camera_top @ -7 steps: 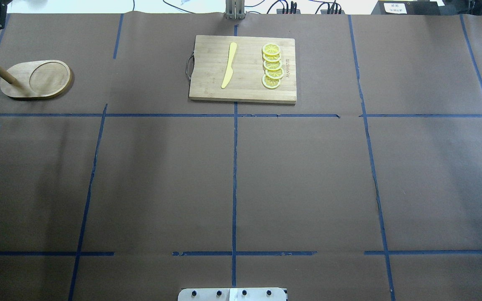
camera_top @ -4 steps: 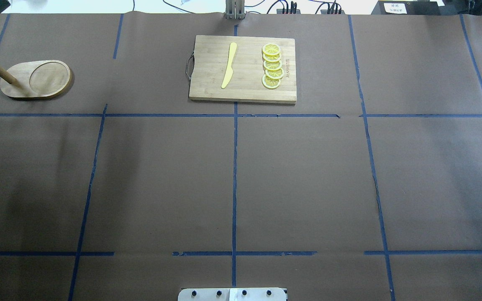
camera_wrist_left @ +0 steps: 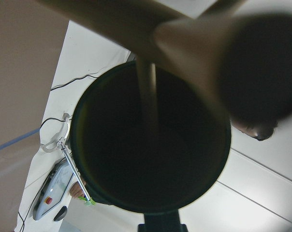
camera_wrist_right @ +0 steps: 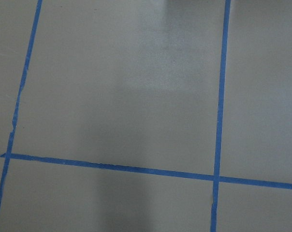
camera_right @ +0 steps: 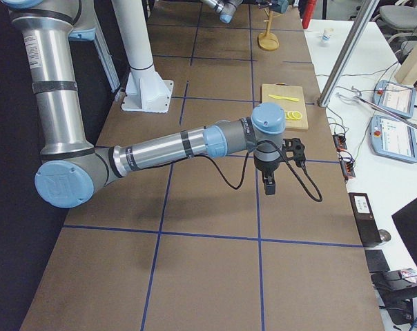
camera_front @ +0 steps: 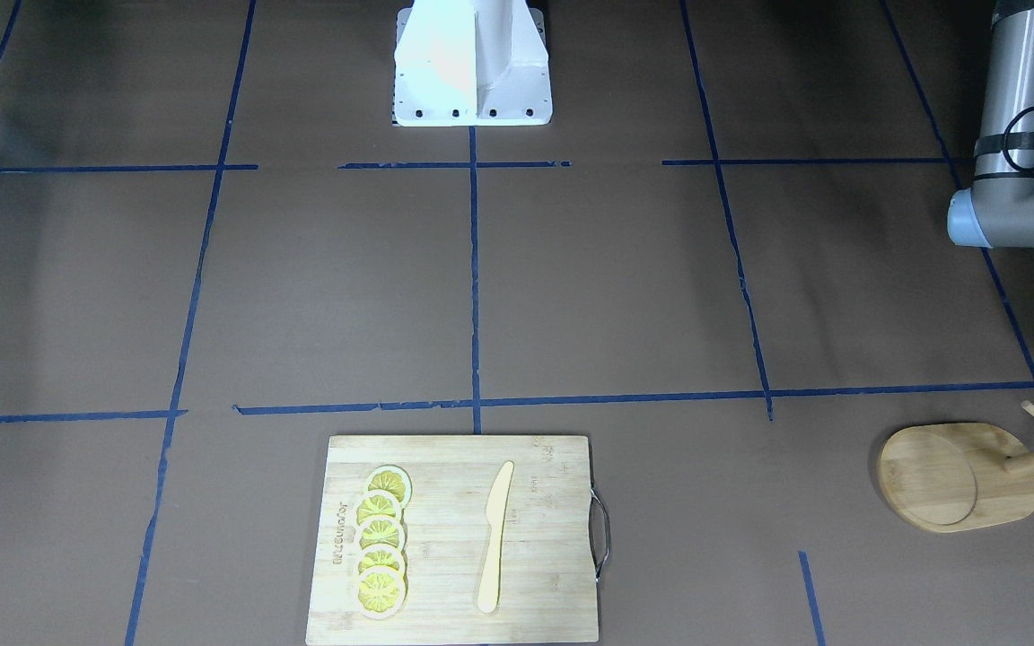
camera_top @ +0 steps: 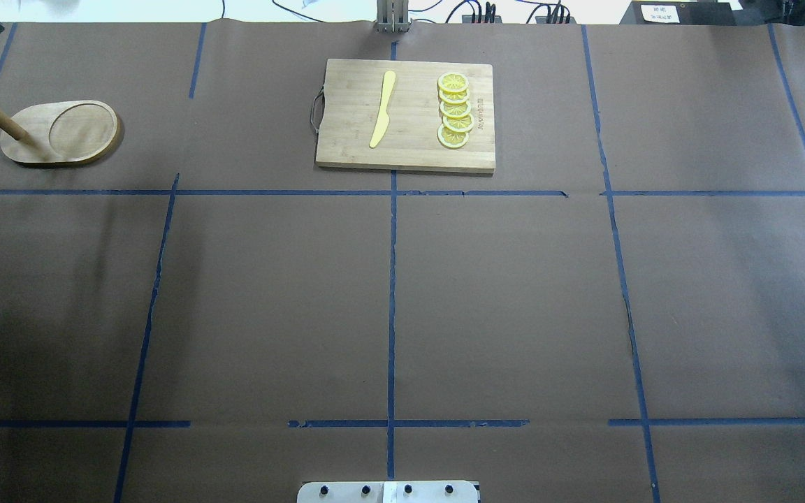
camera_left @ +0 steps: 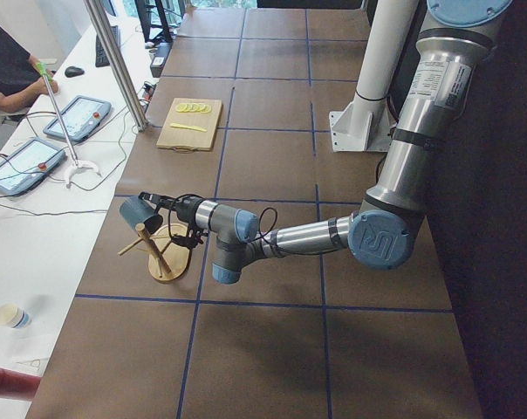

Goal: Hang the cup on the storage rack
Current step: 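Hook the mug handle onto a rack peg with the left gripper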

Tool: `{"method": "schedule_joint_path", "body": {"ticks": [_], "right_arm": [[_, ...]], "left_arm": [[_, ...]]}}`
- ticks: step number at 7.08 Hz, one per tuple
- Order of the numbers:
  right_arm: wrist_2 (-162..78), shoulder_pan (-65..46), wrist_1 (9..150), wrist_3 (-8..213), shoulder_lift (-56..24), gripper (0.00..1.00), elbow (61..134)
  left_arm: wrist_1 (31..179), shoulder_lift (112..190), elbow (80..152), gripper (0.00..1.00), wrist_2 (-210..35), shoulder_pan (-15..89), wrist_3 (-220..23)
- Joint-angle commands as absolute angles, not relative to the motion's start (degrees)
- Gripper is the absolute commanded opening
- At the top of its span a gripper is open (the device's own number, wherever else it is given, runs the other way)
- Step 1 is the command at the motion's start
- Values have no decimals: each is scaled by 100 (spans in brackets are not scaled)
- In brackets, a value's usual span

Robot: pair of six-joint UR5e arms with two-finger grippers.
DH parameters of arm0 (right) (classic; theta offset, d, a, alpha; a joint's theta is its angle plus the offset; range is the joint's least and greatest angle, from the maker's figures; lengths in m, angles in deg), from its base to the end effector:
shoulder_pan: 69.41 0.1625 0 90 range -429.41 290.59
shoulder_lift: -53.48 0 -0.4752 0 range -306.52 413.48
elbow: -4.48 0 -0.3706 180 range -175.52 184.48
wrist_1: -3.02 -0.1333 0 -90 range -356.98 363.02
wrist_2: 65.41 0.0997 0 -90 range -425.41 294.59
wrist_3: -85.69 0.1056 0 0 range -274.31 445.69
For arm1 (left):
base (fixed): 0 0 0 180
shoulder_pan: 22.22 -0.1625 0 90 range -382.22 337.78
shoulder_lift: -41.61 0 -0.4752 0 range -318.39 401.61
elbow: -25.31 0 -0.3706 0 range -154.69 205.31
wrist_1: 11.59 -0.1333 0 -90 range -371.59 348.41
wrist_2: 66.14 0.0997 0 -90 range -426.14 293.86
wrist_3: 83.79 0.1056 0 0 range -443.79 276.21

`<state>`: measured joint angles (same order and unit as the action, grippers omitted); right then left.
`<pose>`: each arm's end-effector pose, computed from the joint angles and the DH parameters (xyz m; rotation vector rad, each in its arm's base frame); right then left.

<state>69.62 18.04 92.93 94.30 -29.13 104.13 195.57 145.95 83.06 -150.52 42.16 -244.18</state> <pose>0.0348 -0.5348 0.5671 0.2061 -0.8033 -0.0178 0.1118 -0.5653 0.6216 -0.0227 2.1125 -1.6967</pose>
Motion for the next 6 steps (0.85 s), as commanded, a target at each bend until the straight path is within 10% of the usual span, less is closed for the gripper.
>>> {"method": "schedule_joint_path", "body": {"ticks": [1,3,4,6], "right_arm": [[6968,1804,9293,9430,-2914,100,10415],[6968,1804,9293,9430,-2914,100,10406],[6968,1804,9293,9430,-2914,100,10414],[6968,1804,9293,9430,-2914,100,10406]], "left_arm": [[19565,14593,8182,2,-15051,4202,-24576],[19565,14567,8165,42,-15078,4194,-24577],[19565,14497,8139,99,-15086,4194,-24577],[19565,14479,8165,100,-15314,4220,-24647]]}}
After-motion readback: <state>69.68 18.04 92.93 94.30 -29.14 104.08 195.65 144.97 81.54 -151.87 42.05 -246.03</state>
